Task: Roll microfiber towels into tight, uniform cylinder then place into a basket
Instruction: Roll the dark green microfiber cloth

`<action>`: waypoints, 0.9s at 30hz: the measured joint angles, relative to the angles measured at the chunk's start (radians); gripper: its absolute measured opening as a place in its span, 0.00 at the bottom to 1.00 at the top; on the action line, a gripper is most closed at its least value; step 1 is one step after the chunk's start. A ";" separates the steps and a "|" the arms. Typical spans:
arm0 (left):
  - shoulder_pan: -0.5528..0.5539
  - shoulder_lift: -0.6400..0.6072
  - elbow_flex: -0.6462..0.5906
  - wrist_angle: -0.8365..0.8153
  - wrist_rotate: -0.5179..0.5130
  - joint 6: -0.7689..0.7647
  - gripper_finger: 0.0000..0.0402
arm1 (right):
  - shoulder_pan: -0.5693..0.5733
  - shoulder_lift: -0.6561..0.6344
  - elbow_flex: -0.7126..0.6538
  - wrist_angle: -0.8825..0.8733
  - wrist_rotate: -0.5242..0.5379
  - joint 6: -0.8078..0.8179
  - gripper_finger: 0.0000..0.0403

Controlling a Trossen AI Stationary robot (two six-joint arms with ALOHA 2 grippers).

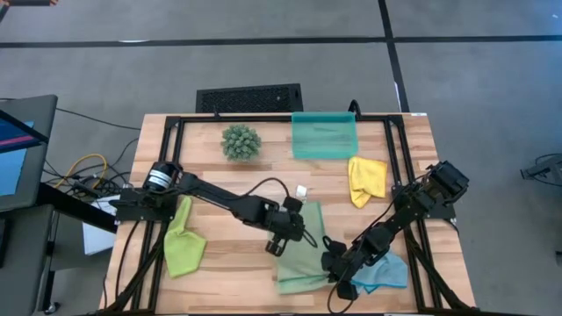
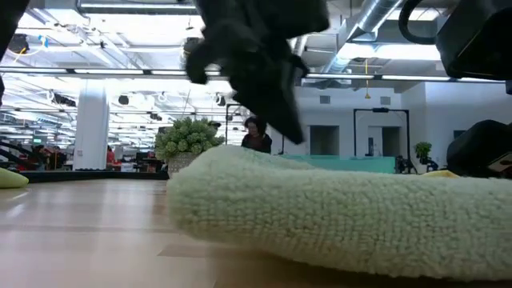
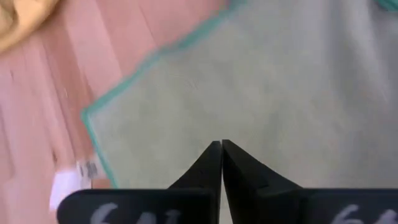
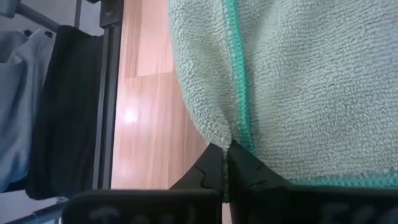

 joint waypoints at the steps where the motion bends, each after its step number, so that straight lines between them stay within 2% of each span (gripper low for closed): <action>1: 0.016 0.001 -0.036 0.060 0.013 0.002 0.00 | 0.002 0.000 0.000 0.001 0.002 0.002 0.06; 6: 0.106 0.004 -0.196 0.299 0.032 -0.044 0.00 | 0.006 0.000 0.000 0.002 0.004 0.017 0.05; 10: 0.175 0.004 -0.301 0.416 0.079 -0.059 0.00 | 0.006 0.000 0.000 0.002 0.003 0.017 0.05; 19: 0.306 0.004 -0.321 0.600 0.103 0.017 0.00 | -0.003 0.000 0.000 0.005 0.024 0.033 0.04; 22: 0.328 0.004 -0.279 0.595 0.103 0.053 0.00 | -0.015 0.000 0.000 0.005 0.049 0.034 0.05; 27: 0.306 -0.032 -0.180 0.357 0.091 0.061 0.00 | -0.035 0.000 0.001 0.005 0.069 0.043 0.06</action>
